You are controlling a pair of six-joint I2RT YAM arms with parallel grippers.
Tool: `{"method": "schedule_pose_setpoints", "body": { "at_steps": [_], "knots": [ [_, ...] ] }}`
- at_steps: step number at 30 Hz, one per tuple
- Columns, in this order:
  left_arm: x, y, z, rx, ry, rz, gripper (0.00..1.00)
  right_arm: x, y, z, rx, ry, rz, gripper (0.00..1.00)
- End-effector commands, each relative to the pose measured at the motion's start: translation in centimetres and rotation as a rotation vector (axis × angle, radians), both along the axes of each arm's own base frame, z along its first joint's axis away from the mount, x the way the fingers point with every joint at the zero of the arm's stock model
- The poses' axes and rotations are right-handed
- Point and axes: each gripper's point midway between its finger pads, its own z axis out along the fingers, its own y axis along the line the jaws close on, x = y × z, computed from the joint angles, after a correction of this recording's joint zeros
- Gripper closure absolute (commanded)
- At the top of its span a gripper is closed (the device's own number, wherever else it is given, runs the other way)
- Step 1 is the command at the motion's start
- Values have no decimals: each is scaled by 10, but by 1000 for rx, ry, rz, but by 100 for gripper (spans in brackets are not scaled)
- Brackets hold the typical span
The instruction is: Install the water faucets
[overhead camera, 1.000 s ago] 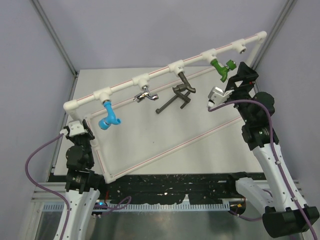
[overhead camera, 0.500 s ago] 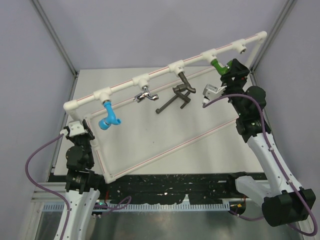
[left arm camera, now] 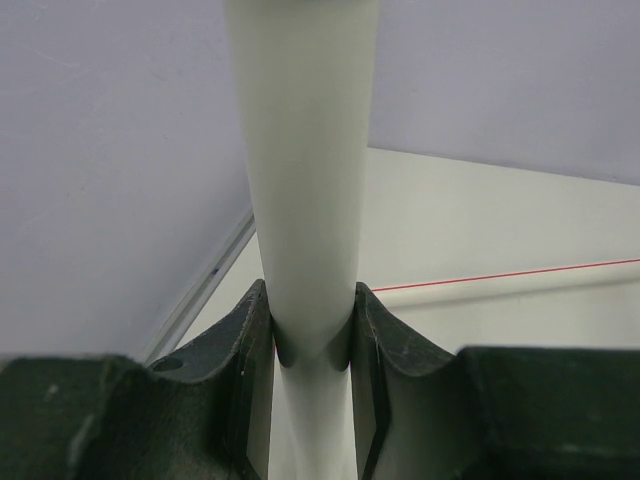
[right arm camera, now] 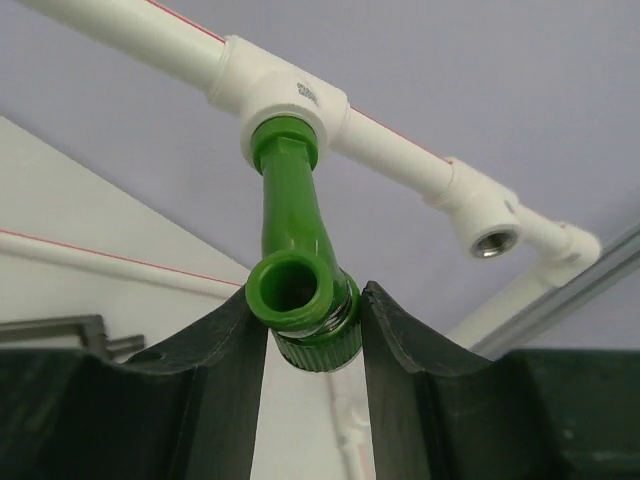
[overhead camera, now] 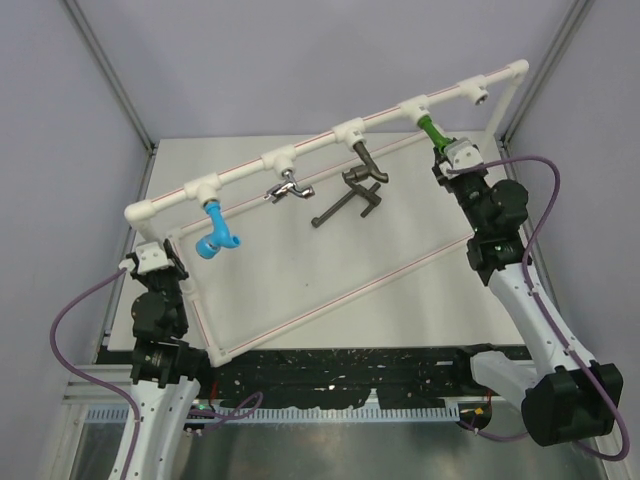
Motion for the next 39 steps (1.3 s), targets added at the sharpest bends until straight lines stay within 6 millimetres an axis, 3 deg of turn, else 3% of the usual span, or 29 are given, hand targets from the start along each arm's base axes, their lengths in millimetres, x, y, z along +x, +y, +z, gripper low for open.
{"method": "schedule_pose_setpoints", "body": {
  "at_steps": [1,4,6,7,10,14,17,20,21,23,26,30,36,39],
  "knots": [
    [-15,10,41,28,-134,50,100,-31,46,64,911,2,416,82],
    [-15,10,41,25,-137,51,100,-34,39,75,1408,78,547,83],
    [-15,10,41,26,-135,50,100,-35,31,80,1614,103,586,82],
    [-15,11,41,25,-137,51,100,-33,15,84,1707,45,552,82],
    [-15,10,41,26,-136,47,100,-41,-3,89,1955,34,586,83],
    [-15,9,41,27,-135,46,100,-43,-14,86,2126,71,570,81],
    [-14,10,40,27,-132,48,100,-47,-11,82,2079,79,551,54],
    [-15,10,41,26,-133,51,100,-53,-8,82,1923,49,499,26],
    [-15,10,41,26,-133,51,100,-54,-10,80,1855,23,472,23],
    [-15,11,41,26,-133,53,100,-59,-14,78,1759,-8,425,1],
    [-15,11,41,25,-136,53,100,-61,-23,66,1605,-37,288,5],
    [-15,11,41,26,-137,52,100,-70,-33,67,1219,-103,105,4],
    [-16,11,41,24,-138,53,100,-76,-28,69,213,-174,-66,4],
    [-16,11,43,25,-143,52,100,-75,-28,63,-180,-173,-113,4]
  ]
}}
